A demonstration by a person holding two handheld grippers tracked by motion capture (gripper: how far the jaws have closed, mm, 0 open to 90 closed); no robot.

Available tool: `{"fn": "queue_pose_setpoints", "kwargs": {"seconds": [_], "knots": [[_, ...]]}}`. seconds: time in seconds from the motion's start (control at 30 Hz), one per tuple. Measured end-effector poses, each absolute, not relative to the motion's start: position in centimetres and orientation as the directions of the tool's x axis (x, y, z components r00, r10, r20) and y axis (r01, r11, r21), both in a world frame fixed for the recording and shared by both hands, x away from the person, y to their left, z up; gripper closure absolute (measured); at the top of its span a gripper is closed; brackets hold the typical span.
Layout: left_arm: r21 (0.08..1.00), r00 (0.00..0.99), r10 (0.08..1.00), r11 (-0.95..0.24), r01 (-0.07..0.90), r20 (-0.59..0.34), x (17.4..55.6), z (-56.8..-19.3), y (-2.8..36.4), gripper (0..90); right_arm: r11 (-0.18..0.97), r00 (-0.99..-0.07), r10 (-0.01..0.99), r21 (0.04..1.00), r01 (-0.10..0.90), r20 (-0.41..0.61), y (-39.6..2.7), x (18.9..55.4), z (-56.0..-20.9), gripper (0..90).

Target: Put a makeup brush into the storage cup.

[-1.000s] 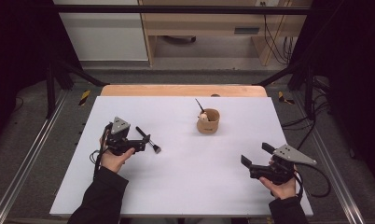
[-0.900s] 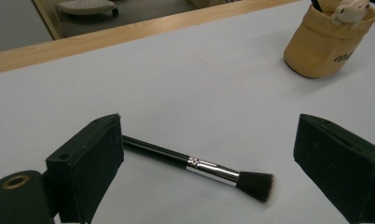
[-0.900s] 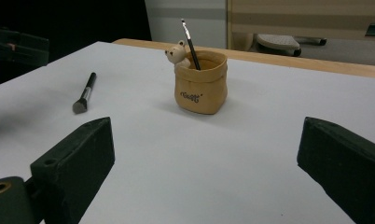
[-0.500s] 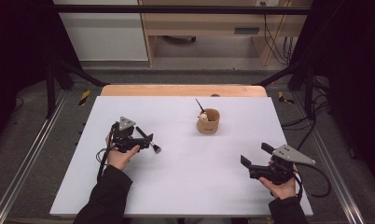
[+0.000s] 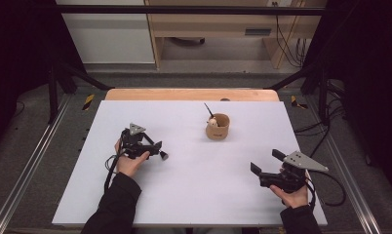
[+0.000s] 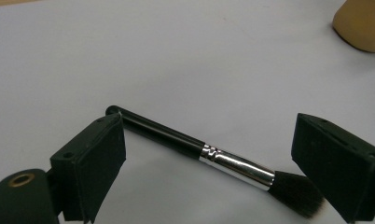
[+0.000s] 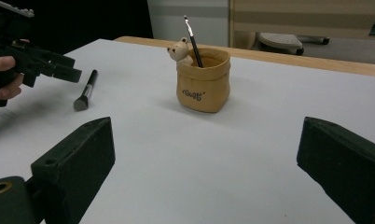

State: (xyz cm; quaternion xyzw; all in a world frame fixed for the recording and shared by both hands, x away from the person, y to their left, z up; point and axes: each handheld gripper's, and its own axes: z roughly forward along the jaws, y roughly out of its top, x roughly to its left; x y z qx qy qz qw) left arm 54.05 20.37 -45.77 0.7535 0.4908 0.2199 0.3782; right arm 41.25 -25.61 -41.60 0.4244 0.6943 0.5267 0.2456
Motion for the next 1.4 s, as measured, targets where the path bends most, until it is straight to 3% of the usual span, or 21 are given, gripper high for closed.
{"fn": "queue_pose_setpoints", "kwargs": {"seconds": [1.07, 1.4], "knots": [[0.714, 0.337, 0.940, -0.207, 0.669, -0.043, 55.3, -48.0, 19.6, 16.7, 0.090, -0.523, 0.846, 0.939, 0.331, 0.103, -25.6, 41.2, -41.6, 4.9], [0.709, 0.315, 0.949, -0.216, 0.671, -0.009, 55.1, -47.9, 19.5, 25.0, 0.091, -0.524, 0.846, 0.940, 0.329, 0.102, -25.5, 41.2, -41.6, 4.9]]}}
